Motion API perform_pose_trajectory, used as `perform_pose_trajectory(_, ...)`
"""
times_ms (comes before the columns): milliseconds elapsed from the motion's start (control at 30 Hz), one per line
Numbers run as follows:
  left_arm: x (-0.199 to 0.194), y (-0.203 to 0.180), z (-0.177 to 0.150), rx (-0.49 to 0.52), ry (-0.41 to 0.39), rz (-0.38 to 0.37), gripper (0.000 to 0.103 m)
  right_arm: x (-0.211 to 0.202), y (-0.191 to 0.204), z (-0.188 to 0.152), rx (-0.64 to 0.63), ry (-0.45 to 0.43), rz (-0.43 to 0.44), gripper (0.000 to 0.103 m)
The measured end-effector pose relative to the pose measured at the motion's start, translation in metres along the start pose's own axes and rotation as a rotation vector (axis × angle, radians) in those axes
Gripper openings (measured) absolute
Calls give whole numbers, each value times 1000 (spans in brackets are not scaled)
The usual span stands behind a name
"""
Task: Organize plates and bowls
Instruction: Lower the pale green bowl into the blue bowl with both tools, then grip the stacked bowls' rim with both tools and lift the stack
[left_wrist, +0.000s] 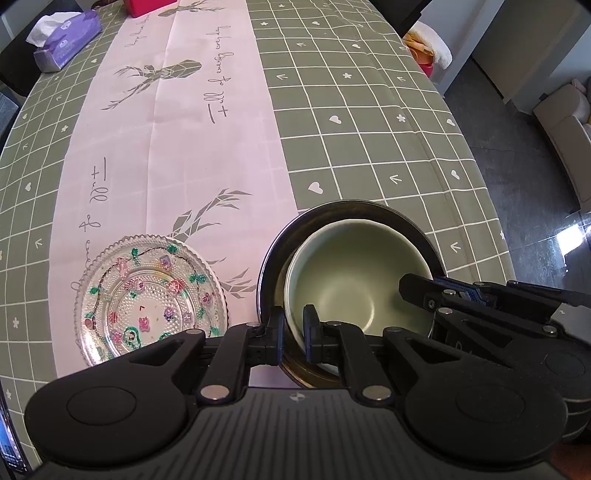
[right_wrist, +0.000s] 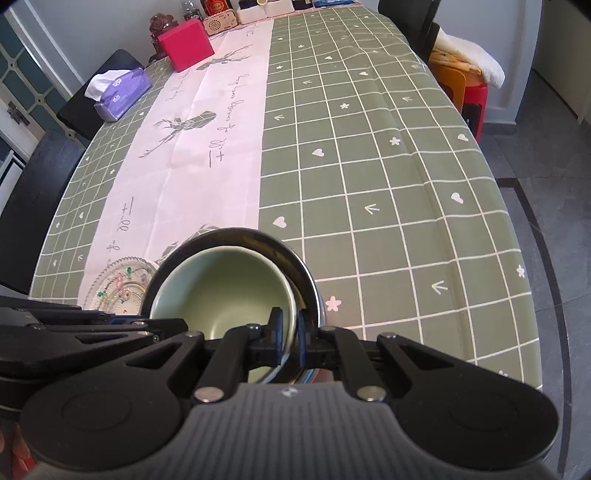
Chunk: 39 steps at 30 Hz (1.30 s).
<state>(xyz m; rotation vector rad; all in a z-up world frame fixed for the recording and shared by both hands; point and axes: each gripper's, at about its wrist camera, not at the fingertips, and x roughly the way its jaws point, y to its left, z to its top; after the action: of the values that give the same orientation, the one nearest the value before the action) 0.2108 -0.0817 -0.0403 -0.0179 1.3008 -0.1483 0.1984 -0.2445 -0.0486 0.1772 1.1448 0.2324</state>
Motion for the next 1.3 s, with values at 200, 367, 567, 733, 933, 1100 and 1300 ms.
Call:
perform_pose_trajectory(200, -1, 1, 1, -5, -4, -11, 11, -1, 2, 1, -18, -3, -5, 10)
perform_pose_trajectory(367, -11, 2, 2, 4, -43, -14, 11, -12, 10, 3, -62, -45, -11, 25)
perform_pose_trajectory(567, -22, 4, 2, 15, -77, -21, 21, -27, 18, 6, -114, -88, -51, 34)
perform_pose_trajectory(733, -34, 7, -1, 51, -142, -22, 34, -39, 17, 7, -126, -127, -69, 40)
perform_pose_trajectory(933, -49, 26, -6, 30, -245, -113, 67, -50, 1, 3, -81, -186, -60, 64)
perform_pose_trajectory(1100, -46, 48, -11, -28, -305, -182, 81, -42, -21, -4, 29, -175, 11, 76)
perform_pose_trajectory(1300, -20, 68, -27, -73, -335, -226, 82, -14, -47, -20, 196, -117, 116, 84)
